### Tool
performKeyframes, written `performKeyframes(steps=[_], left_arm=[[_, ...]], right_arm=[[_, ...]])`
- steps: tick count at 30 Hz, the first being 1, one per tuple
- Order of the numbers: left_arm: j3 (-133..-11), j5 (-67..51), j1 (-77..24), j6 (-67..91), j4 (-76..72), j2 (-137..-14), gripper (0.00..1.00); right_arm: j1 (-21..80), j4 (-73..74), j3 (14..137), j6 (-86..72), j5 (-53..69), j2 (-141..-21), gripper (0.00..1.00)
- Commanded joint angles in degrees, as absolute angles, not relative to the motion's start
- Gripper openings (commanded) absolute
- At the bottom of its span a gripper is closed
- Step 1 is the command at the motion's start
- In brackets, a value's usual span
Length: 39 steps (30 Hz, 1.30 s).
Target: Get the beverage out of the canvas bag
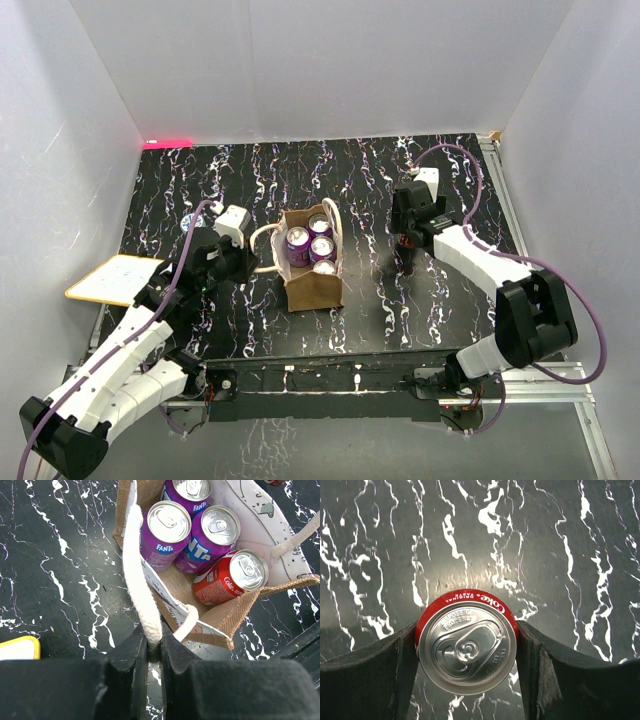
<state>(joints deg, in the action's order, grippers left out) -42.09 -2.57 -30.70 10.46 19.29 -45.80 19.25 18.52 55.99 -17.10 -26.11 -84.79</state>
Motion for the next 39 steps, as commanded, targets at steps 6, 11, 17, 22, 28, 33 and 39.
performKeyframes(steps=[6,11,17,22,28,33,39], left_arm=[[-41.8,-1.5,-30.4,10.0,18.9,-43.9,0.00],[-41.8,-1.0,-30.4,10.0,19.0,-43.7,0.00],[-41.8,-1.0,-30.4,10.0,19.0,-43.5,0.00],[-41.8,-1.2,-30.3,10.0,18.9,-43.7,0.00],[-41.8,-1.3,-30.3,10.0,18.9,-43.9,0.00],[-41.8,-1.4,-30.3,10.0,18.9,-44.2,0.00],[-41.8,-1.7,-30.3,10.0,18.8,-44.3,0.00]], right_arm=[[15.1,9.8,78.5,-14.8,-22.9,-101.2,0.08],[14.3,16.1,89.4,-13.7,-21.4,-110.4,0.08],[14.3,18.4,93.3,-12.6,-20.4,-114.9,0.08],[14.3,19.4,94.2,-11.0,-20.3,-116.8,0.19],[14.3,21.3,96.1,-9.8,-18.6,-115.9,0.77],[14.3,22.8,94.7,-10.4,-18.1,-111.3,0.99],[14.5,17.9,75.8,-15.4,-10.6,-97.6,0.99]])
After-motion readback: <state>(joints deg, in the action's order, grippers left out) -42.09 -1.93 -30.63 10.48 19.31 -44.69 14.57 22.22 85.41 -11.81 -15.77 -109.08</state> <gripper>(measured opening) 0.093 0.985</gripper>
